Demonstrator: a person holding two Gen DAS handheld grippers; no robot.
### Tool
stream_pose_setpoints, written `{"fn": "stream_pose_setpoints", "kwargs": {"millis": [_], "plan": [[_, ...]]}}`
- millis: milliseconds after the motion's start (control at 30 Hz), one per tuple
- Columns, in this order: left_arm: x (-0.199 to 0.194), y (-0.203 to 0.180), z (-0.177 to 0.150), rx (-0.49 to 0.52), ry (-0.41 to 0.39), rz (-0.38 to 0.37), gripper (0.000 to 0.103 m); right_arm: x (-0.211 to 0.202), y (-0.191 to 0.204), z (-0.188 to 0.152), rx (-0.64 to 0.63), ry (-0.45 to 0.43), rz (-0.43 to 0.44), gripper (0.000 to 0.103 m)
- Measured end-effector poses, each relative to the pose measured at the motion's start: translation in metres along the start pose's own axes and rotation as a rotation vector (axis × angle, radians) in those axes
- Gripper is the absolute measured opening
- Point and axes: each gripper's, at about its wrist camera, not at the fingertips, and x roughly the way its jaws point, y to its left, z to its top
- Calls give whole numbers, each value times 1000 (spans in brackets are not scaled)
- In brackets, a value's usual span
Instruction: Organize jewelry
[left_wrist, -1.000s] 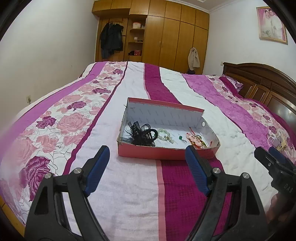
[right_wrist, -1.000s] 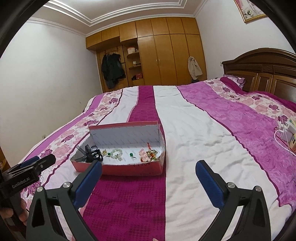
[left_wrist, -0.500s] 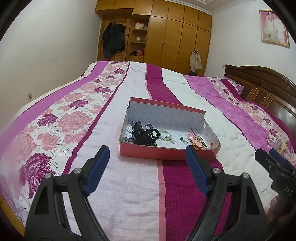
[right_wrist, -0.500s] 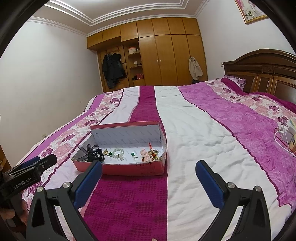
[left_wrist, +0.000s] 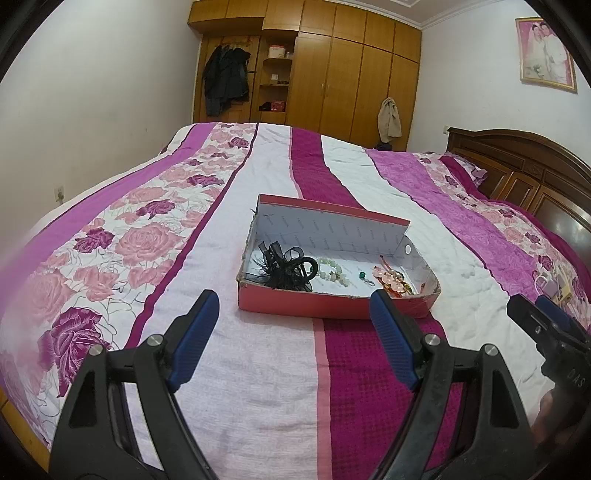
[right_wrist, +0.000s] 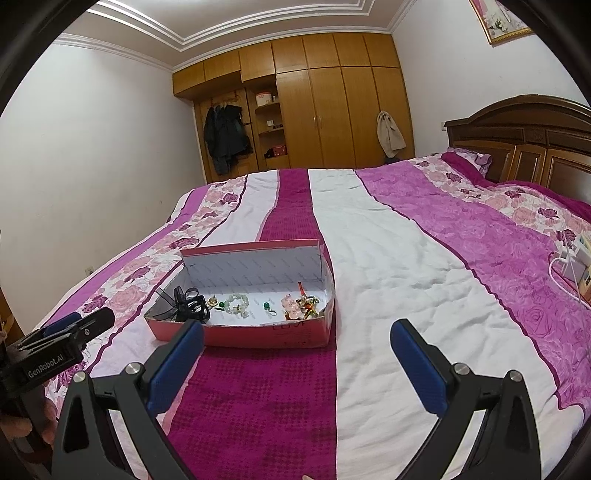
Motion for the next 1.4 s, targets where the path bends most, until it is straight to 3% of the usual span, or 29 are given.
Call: {"fn": "stream_pose_setpoints", "kwargs": {"millis": [1400], "plan": [[1, -5, -2, 1, 6, -4, 76, 1, -1, 0, 0, 0, 0, 103]]}}
